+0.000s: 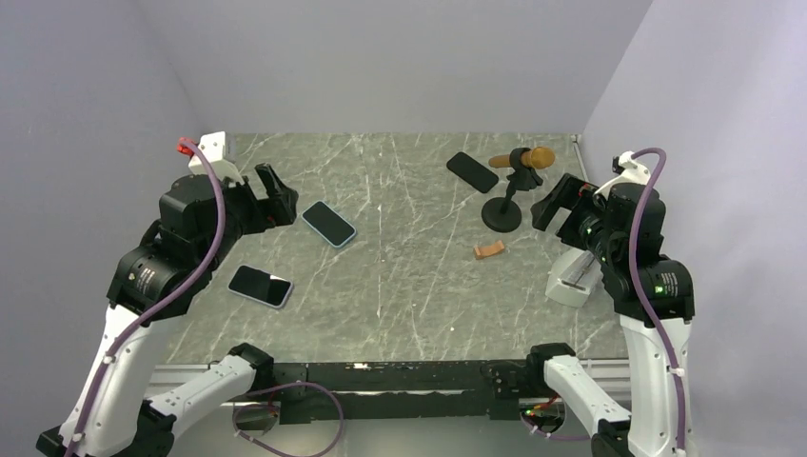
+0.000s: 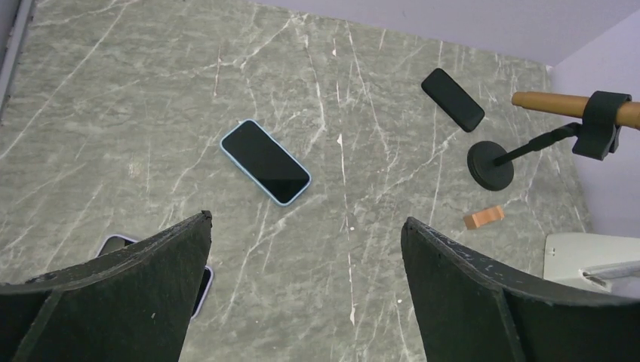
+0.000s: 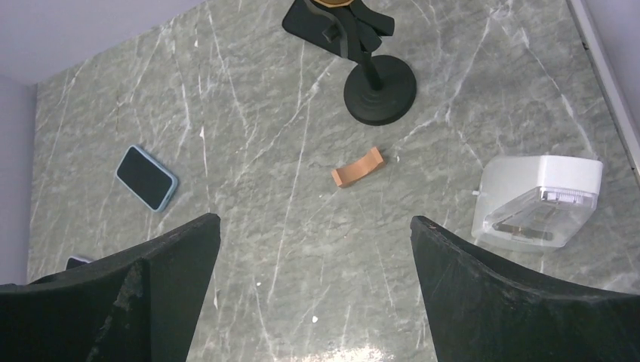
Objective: Take the phone out of the phone case
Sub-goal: Pick up the phone at the center of the board.
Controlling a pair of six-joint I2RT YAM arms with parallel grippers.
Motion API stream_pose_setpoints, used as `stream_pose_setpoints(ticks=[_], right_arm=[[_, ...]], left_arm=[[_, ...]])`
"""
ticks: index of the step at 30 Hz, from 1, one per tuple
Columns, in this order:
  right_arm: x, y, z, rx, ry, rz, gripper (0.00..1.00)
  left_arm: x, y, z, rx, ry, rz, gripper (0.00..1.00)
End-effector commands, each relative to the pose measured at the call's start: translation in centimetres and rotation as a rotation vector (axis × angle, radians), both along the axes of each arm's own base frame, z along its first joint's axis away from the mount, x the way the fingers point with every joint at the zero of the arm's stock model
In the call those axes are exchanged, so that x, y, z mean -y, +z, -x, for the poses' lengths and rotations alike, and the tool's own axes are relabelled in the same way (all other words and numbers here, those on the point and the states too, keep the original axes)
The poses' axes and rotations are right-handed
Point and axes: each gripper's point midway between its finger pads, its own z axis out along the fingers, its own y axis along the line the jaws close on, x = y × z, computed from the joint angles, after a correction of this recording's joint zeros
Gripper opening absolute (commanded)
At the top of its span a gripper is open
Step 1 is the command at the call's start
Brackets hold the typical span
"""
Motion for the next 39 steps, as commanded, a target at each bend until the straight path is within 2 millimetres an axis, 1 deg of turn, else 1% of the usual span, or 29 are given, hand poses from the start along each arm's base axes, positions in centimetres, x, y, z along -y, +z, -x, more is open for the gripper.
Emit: stream_pose_setpoints(ticks=[1,5,10,14,18,20,23,25,27,29,33,35,39], right_arm=[[-0.2,1.0,-0.2,0.050,0.014,-0.008,1.00],[-0.5,0.4,-0.3,0.014,0.026,-0.009,1.00],[-1.3,-0.3,-0.1,-0.015,0.086,-0.010,1.00],[-1.8,-0.5,0.1,-0.020,0.125,-0.010,1.00],[-2.8,-0.5,-0.3,-0.018,0.177,-0.029,1.00],[-3.4,-0.4,-0.5,-0.005,0.202,-0.049,1.00],[-4.3,-0.5,-0.9,-0.006,0.237,-0.085,1.00],[-5.0,-0.5,-1.2,-0.015,0.264,-0.107,1.00],[-5.7,-0.3,-1.4,-0.021,0.292,-0.120,1.00],[-6.4,-0.3,-1.6,-0.024,0.323,-0.126,1.00],[-7.0,-0.5,-1.3,-0.037,0.365,-0.091,1.00],[-7.1,-0.5,-1.2,-0.041,0.377,-0.056,1.00],[-7.4,-0.3,-1.1,-0.029,0.395,-0.018,1.00]], left_arm=[[0.7,-1.0,0.2,-0.047,-0.019,0.028,0.99],[1.4,-2.9,0.3,-0.129,-0.018,0.057,0.99],[1.8,-7.0,0.8,-0.285,0.026,0.090,0.99],[1.7,-11.4,1.2,-0.448,0.086,0.100,0.99],[1.1,-16.6,0.8,-0.707,0.133,0.081,0.99],[-0.2,-19.0,0.8,-0.846,0.200,0.072,0.99],[-3.6,-22.1,0.6,-0.984,0.415,0.074,0.99],[-5.8,-23.9,1.2,-1.061,0.575,0.115,0.99],[-7.0,-25.7,1.4,-1.117,0.676,0.196,0.99],[-7.8,-27.0,0.8,-1.106,0.757,0.298,0.99],[-9.4,-28.4,-0.7,-1.059,0.899,0.437,0.99],[-10.6,-29.3,-0.3,-1.079,0.988,0.485,0.99],[-11.9,-31.6,0.5,-1.083,1.072,0.611,0.99]])
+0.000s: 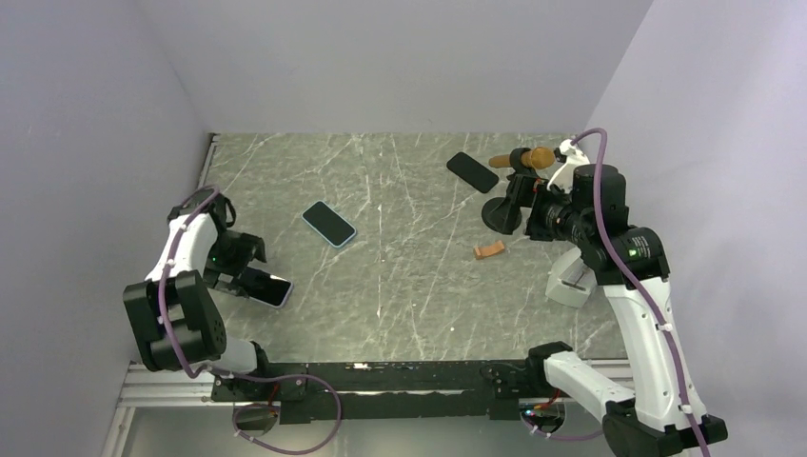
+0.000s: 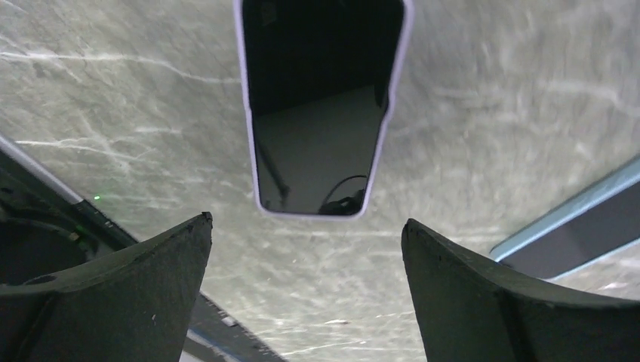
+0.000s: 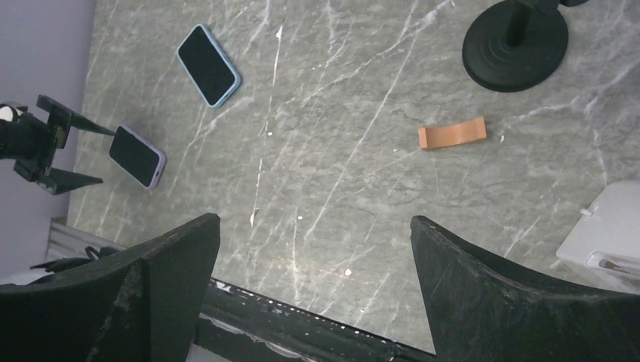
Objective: Take the phone out of the phone case
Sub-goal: Pick up the phone at the center of the board.
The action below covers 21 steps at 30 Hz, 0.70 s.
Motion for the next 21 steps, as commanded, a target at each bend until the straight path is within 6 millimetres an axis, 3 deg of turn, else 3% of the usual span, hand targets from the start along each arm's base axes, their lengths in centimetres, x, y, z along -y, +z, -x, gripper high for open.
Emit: stream_pose_setpoints(ticks=[1,5,10,18,21], right_arm=[[-0.2,2.2,-0.2,0.096,0.026,0.038,1.00],[-0.9,1.7,-0.4,0.088,0.055,0.025,1.00],[-0.9,1.5,-0.5,0.091,0.054,0.032,1.00],[-0.8,0.8,-1.0,0.071,0.047,0.047,1.00],[-0.9,0.6,-1.5,0.063,0.045,0.053,1.00]], left_arm=[[-1.0,-2.3,0.0,0.035,0.197,0.082,0.99],[-3.0,-4.1,-0.2,0.075,0.218,0.064,0.99],[-4.8,-4.8,-1.5,0.101,0.146,0.033,0.99],[-4.1,-6.5,-1.9,0.088,0.159,0.084,0.99],[-4.0,-6.6,-3.0,0.135,0.142,0.097,0.99]])
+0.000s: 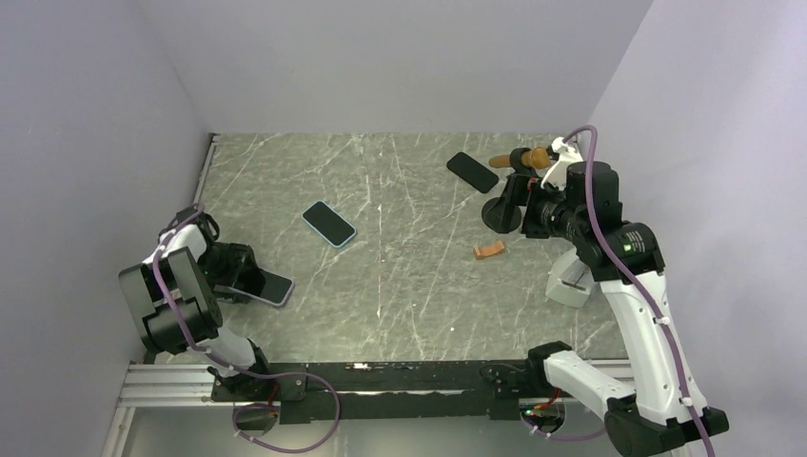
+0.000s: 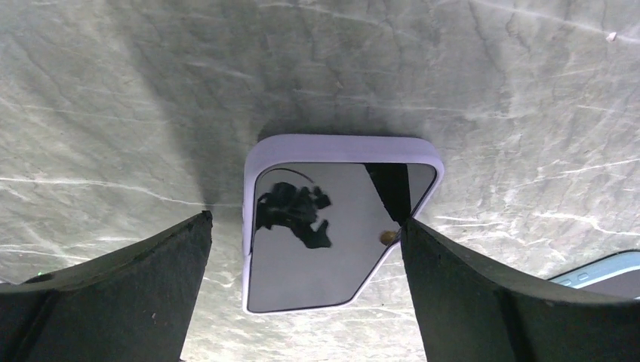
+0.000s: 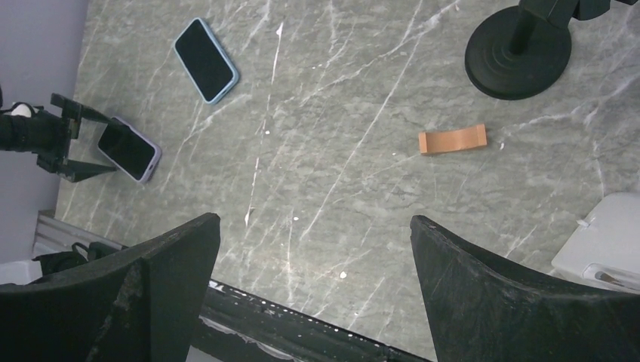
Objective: Take the phone out of the phone case
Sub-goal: Pick up the phone at the center of the board.
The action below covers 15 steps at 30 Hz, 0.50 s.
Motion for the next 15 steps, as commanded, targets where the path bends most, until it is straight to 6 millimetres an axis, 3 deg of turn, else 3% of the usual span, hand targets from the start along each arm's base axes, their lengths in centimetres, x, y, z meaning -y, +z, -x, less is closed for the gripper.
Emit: stream_pose_setpoints(ticks=[1,6,12,15], right_arm=[[0.0,0.3,-1.5,0.039,-0.002,0.025,1.00],[-0.2,0.0,-3.1,0.009,-0.014,0.041,1.00],[-0.5,-1.7,-4.8,-0.027,-0.029,0.041,1.00],[-0.9,-2.6,-5.8,-0.053,-0.027,0.034,1.00]], left_arm=[[-0.1,-0.2,-2.6,0.107,-0.021,0.011,0.99],[0.2,0.1,-2.4,0.100,-0.050,0.019,0.99],[0.3,0.2,-0.9,0.000,-0.043,0.029,0.99],[0.2,0.5,-1.2,0.011,-0.024,0.022,0.99]])
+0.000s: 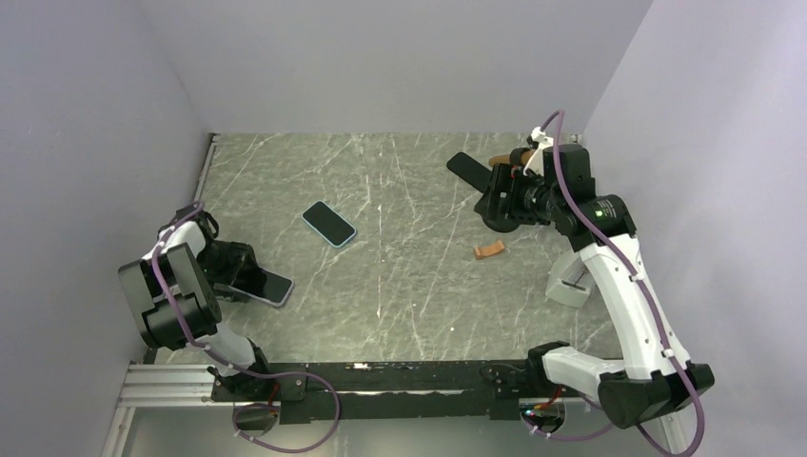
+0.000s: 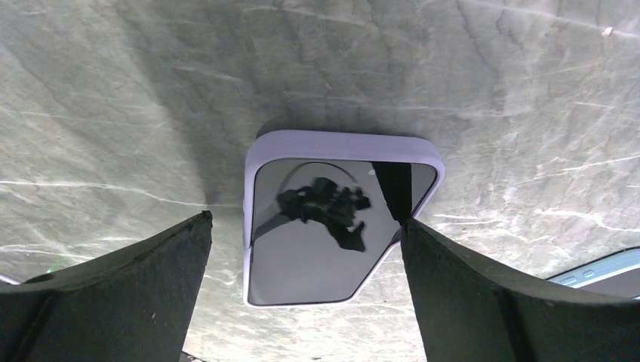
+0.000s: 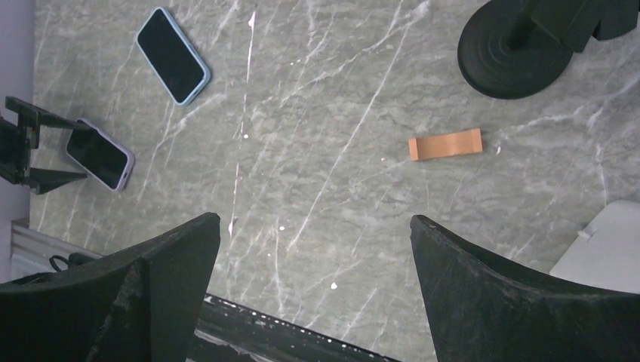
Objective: Take the phone out of the phone case
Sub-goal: Pick up the phone at the center of the board.
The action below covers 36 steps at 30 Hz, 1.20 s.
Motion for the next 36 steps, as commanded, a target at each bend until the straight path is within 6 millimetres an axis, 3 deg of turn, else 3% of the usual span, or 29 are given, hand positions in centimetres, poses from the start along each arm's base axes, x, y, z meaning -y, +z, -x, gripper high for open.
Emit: stream_pose_setpoints(ticks=[1,12,18,24,27,29,31,33,34,36], right_arm=[[-0.5,0.3,-2.5,0.035,-0.012,-0.012,1.00],[-1.5,-0.6,-6.0,-0.016,-0.010,-0.010,1.00],[-2.1,-1.4,-6.7,-0.034,-0.015,-0.041,1.00],[-1.3,0.1,-5.6,-0.019,-0.033,-0.025,1.00],[-0.6,0.2,-4.3,-0.036,-0.065,-0.021,1.00],[-0.8,1.0,-3.3,-0.034,-0.058,-0.044,1.00],[-0.7,1.7,-2.3,-0.011,-0.050,-0.062,1.00],[-0.3,1.9,-1.4,0.008,-0.068,-0.066,1.00],[-0.1,1.8,-0.9,0.018,-0.071,-0.068,1.00],[-0.1,1.6,-0.3,0.028,-0.067,-0.079,1.00]], left_arm=[[0.3,0.5,-1.2,0.026,0.004,0.002,0.99],[1.5,0.9,-3.3,0.103,-0.059,0.040,0.99],[0.8,-0.4,-0.5,-0.115,-0.003,0.021,0.99],[1.7,-1.7,1.5,-0.301,0.012,0.053,0.99],[2.1,-2.9,2.4,-0.336,0.004,0.052,0.95],[3.0,-3.5,2.9,-0.337,0.000,0.078,0.87],[3.7,-4.3,2.7,-0.287,-0.001,0.087,0.73],[3.6,-4.8,2.3,-0.230,-0.003,0.066,0.47],[3.8,-5.0,2.4,-0.222,-0.002,0.074,0.30],[3.8,-4.7,1.8,-0.173,-0.016,0.056,0.18]])
